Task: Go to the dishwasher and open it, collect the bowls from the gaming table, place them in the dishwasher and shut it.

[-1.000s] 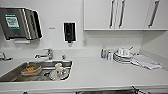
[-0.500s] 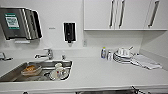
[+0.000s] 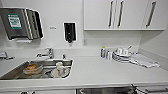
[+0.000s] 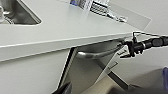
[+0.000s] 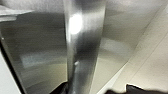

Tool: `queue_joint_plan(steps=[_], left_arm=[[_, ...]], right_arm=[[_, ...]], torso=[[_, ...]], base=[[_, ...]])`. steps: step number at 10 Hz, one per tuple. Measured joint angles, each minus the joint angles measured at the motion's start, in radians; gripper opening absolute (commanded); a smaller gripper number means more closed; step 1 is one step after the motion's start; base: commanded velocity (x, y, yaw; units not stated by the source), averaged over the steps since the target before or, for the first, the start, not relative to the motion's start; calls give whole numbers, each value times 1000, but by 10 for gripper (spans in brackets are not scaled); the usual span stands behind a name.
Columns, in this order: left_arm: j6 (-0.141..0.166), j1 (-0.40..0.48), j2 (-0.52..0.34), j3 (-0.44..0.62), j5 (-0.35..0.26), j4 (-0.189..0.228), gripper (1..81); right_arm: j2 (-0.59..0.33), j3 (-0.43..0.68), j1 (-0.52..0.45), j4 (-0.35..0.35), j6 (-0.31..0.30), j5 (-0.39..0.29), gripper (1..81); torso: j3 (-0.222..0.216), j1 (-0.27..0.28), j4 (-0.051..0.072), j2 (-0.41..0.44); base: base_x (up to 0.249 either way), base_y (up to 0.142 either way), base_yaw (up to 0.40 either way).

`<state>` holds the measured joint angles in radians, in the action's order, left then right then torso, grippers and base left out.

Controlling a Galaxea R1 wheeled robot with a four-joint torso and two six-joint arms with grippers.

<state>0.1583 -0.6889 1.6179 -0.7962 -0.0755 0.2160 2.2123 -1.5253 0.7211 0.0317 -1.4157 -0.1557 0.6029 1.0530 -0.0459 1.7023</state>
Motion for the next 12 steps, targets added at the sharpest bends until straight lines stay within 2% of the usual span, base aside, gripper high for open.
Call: queue_joint_plan(steps=[3, 6, 9, 12], left_arm=[[0, 0, -3, 0, -1, 0, 811], [0, 0, 5, -1, 0, 0, 811], [0, 0, 5, -1, 0, 0, 811], [0, 0, 3, -1, 0, 0, 811]], right_arm=[[22, -17, -4, 0, -3, 16, 811], [82, -56, -6, 0, 0, -13, 811], [97, -75, -16, -11, -18, -52, 811], [94, -74, -11, -43, -34, -48, 811]], torso=[[0, 0, 0, 0], [0, 0, 0, 0], [0, 0, 0, 0], [0, 0, 0, 0]], base=[[0, 0, 0], [0, 0, 0], [0, 0, 0], [0, 0, 0]])
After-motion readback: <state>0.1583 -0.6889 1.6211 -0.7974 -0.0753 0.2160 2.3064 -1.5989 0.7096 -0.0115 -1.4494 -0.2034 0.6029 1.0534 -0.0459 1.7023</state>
